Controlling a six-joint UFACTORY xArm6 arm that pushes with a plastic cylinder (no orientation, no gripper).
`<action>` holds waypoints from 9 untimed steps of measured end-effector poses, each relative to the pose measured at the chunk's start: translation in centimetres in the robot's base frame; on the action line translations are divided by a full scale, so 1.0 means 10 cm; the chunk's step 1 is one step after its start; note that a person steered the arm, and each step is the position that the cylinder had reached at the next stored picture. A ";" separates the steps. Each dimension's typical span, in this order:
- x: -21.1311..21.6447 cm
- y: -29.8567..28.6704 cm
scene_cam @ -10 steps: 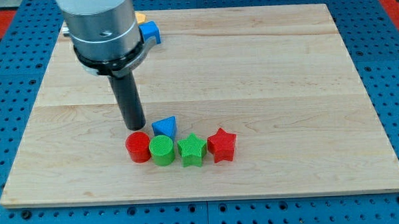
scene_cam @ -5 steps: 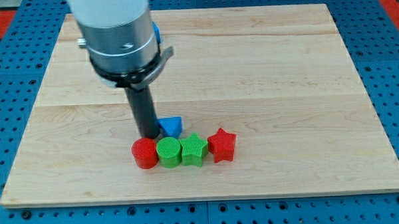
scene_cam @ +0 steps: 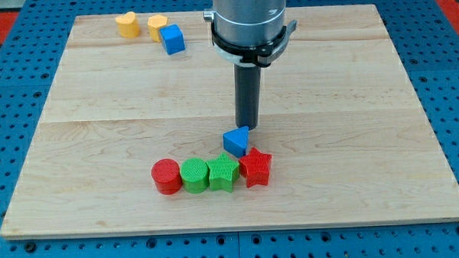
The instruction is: Move the blue triangle towards the center right
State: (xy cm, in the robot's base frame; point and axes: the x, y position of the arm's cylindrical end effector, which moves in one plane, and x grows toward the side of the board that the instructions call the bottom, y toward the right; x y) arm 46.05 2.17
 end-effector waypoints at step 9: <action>0.26 0.67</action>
